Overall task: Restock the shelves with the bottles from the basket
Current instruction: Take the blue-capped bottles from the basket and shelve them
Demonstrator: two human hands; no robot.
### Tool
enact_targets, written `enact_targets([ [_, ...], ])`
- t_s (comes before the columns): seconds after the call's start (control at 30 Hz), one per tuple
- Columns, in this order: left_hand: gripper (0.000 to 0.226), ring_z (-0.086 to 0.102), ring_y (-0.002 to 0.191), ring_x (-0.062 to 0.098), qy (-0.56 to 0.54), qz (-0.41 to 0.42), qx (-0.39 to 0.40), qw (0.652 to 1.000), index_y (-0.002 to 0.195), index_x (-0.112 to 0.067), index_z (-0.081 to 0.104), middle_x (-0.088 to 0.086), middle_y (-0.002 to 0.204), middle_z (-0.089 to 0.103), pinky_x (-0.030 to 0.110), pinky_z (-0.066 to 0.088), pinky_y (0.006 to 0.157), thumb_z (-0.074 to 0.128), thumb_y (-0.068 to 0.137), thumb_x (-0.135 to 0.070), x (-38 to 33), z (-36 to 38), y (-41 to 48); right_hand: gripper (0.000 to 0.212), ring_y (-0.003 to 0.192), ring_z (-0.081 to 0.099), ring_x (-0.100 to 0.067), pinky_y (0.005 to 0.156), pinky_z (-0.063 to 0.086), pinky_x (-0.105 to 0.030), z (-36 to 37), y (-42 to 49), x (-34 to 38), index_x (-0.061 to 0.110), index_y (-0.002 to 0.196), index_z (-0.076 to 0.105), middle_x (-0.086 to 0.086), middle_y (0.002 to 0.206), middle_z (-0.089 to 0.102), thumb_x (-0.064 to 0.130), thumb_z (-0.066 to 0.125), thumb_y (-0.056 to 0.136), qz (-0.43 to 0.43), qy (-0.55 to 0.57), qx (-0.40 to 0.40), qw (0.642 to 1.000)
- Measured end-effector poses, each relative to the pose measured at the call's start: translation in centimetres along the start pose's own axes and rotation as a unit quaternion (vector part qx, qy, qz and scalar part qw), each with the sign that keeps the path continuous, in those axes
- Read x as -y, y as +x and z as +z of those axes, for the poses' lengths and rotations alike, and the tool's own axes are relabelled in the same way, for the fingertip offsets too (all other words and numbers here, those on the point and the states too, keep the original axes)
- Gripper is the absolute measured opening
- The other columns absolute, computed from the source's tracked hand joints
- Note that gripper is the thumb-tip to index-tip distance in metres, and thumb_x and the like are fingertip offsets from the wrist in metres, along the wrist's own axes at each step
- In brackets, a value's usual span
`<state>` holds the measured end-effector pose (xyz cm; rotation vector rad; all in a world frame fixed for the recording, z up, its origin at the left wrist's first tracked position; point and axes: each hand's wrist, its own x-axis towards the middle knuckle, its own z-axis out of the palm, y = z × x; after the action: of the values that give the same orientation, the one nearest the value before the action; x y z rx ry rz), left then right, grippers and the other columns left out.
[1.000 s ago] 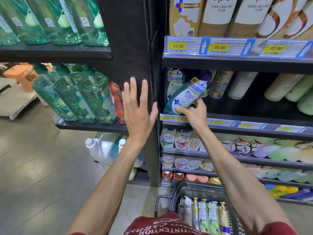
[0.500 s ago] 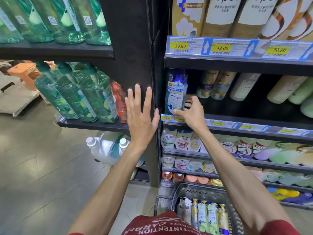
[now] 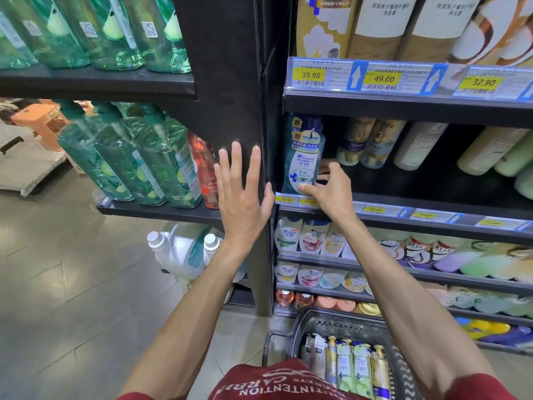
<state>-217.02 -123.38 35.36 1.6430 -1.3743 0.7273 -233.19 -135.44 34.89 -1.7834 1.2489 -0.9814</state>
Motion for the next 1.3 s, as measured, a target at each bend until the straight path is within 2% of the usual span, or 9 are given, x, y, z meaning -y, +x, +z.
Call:
enact_targets([
  [0.1,0.072,0.013,0.153,0.04,-0.001,-0.002,0.001,1.0,0.157,-0.014,0.027,0.018,0.162,0.019,0.052,0.013,0.126,0.063,0.095,-0.02,0.0,0.0,0.0,0.054,0.107,0.067,-0.015,0.075,0.059,-0.021,0.2,0.1,0.1,0.015,0.106,0.048,-0.009,0.123,0.062,0.025,0.089,0.073,0.003,0.007,-0.004,1.0],
  [0.23,0.072,0.017,0.152,0.043,0.0,0.002,0.002,1.0,0.155,-0.013,0.029,0.02,0.162,0.021,0.053,0.015,0.126,0.065,0.094,-0.019,0.0,-0.2,0.1,0.052,0.11,0.068,-0.02,0.079,0.061,-0.028,0.6,0.2,0.2,0.013,0.105,0.048,-0.011,0.128,0.06,0.021,0.088,0.074,0.011,0.024,0.003,1.0],
  [0.47,0.072,0.016,0.152,0.042,0.001,0.002,0.004,1.0,0.155,-0.013,0.029,0.019,0.162,0.02,0.052,0.015,0.126,0.065,0.094,-0.02,-0.1,-0.3,0.1,0.052,0.11,0.068,-0.018,0.066,0.055,-0.011,0.7,0.3,0.0,0.014,0.109,0.049,-0.01,0.129,0.06,0.022,0.088,0.075,0.015,0.019,0.003,1.0],
  [0.6,0.072,0.016,0.152,0.042,0.001,0.001,0.008,1.0,0.156,-0.013,0.028,0.02,0.162,0.021,0.052,0.015,0.126,0.065,0.094,-0.02,-0.2,-0.4,0.1,0.05,0.112,0.067,-0.019,0.069,0.057,-0.014,0.8,0.4,0.3,0.015,0.107,0.047,-0.011,0.129,0.059,0.021,0.086,0.077,0.019,0.011,0.007,1.0],
  [0.77,0.072,0.016,0.152,0.043,-0.003,0.0,0.009,1.0,0.156,-0.013,0.028,0.02,0.162,0.02,0.053,0.016,0.126,0.066,0.095,-0.019,-0.2,-0.6,0.1,0.048,0.111,0.068,-0.019,0.064,0.055,-0.012,0.9,0.3,0.6,0.016,0.107,0.046,-0.011,0.13,0.059,0.023,0.085,0.078,0.023,-0.006,0.005,1.0],
  [0.93,0.071,0.016,0.152,0.042,-0.004,-0.001,0.015,1.0,0.156,-0.013,0.028,0.02,0.162,0.02,0.053,0.015,0.126,0.065,0.096,-0.021,-0.3,-0.6,0.1,0.058,0.108,0.064,-0.015,0.079,0.058,-0.029,0.6,0.2,0.6,0.013,0.114,0.051,-0.007,0.124,0.062,0.035,0.087,0.075,0.021,-0.078,-0.007,0.997],
  [1.07,0.072,0.014,0.153,0.042,-0.01,-0.006,0.02,1.0,0.157,-0.014,0.027,0.018,0.163,0.018,0.052,0.012,0.127,0.064,0.096,-0.021,-0.3,-0.6,0.0,0.058,0.106,0.063,-0.012,0.081,0.058,-0.031,0.5,-0.3,0.8,0.014,0.119,0.053,-0.005,0.124,0.062,0.037,0.084,0.076,0.006,-0.098,-0.011,0.995],
  [1.3,0.072,0.011,0.154,0.04,-0.026,-0.004,0.047,0.999,0.157,-0.014,0.028,0.017,0.164,0.016,0.058,0.02,0.124,0.064,0.096,-0.021,0.0,-1.3,0.0,0.054,0.101,0.065,-0.015,0.081,0.058,-0.041,-0.3,-0.4,2.0,0.012,0.114,0.053,-0.007,0.12,0.064,0.041,0.082,0.079,0.014,-0.129,0.016,0.991],
])
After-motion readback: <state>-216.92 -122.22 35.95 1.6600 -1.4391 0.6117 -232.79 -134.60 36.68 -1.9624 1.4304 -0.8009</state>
